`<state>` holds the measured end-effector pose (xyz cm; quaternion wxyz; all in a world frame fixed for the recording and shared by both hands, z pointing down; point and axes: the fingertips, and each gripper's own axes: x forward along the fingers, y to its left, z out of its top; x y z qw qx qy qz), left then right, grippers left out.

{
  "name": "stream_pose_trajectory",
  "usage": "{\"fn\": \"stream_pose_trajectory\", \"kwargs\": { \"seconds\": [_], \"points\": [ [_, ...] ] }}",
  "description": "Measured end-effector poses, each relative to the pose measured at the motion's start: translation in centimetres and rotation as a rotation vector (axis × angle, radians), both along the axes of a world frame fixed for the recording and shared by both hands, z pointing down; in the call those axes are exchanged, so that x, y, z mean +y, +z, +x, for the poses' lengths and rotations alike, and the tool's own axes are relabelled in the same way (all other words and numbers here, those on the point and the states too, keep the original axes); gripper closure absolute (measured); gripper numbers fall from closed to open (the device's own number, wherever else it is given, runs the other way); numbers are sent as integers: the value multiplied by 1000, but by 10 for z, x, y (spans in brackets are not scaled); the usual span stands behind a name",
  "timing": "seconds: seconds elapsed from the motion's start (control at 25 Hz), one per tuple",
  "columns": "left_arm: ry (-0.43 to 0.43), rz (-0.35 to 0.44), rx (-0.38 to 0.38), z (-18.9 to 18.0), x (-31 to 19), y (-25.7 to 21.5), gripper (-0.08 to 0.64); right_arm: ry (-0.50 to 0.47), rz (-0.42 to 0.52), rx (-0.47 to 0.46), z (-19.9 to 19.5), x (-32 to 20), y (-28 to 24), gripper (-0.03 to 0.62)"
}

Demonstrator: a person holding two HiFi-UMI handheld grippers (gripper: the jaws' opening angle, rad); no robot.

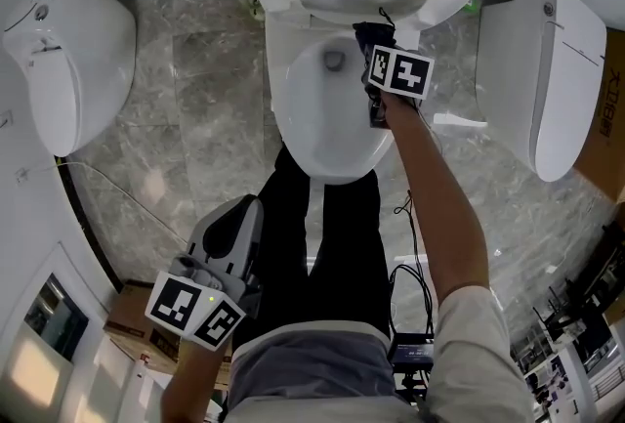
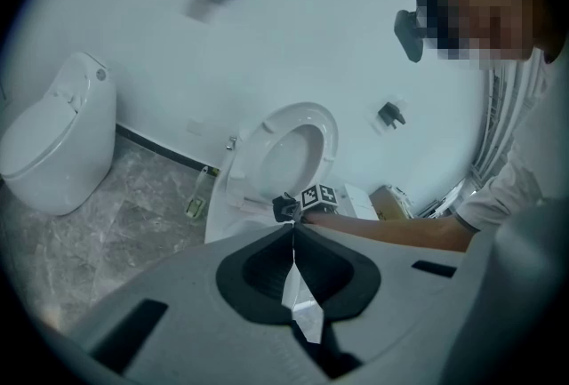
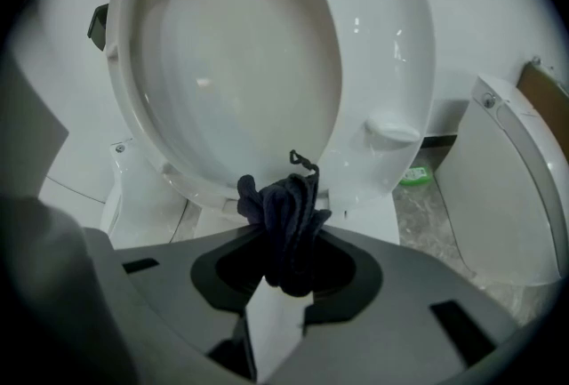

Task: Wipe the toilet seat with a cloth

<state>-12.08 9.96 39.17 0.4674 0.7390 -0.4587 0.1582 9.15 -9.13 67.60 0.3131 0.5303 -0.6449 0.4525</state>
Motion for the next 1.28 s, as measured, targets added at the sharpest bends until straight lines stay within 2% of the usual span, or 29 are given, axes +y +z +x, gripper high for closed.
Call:
{"fn": "stream_pose_trajectory", "kwargs": {
  "seconds": [0.24, 0.56, 0.92, 1.28],
  "points": [
    [0, -5, -9, 6, -3, -2, 552, 2, 15, 18, 20, -4, -11, 491],
    [57, 49, -36, 23, -9, -20, 552, 11, 49, 46, 50, -10, -38, 491],
    [65, 98, -16, 42, -14, -43, 552, -47, 101, 86, 68, -23, -79, 491],
    [67, 99, -2, 53, -4, -55, 552, -155, 159, 122, 73, -36, -110, 491]
  ]
}}
